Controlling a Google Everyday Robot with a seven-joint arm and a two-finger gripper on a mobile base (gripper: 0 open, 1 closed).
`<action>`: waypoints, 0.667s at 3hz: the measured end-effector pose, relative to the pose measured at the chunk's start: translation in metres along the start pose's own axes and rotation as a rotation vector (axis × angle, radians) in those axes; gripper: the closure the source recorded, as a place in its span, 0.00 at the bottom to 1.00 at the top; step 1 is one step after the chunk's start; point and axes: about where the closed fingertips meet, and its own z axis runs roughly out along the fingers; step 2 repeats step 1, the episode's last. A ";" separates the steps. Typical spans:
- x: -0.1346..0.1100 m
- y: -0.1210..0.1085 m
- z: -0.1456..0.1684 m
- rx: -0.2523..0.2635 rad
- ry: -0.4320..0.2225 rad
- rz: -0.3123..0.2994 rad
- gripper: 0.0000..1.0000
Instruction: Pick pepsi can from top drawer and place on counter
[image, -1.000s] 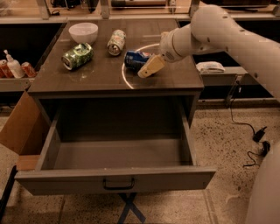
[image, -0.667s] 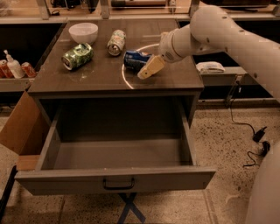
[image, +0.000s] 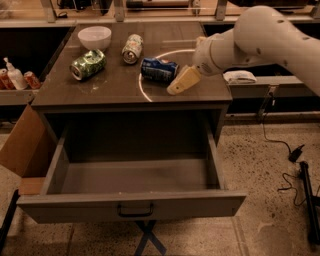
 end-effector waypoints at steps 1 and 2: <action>0.001 0.004 -0.008 0.005 0.005 -0.002 0.00; 0.001 0.004 -0.008 0.005 0.005 -0.002 0.00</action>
Offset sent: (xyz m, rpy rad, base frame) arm 0.0000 0.0000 0.0000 0.0000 0.0000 0.0000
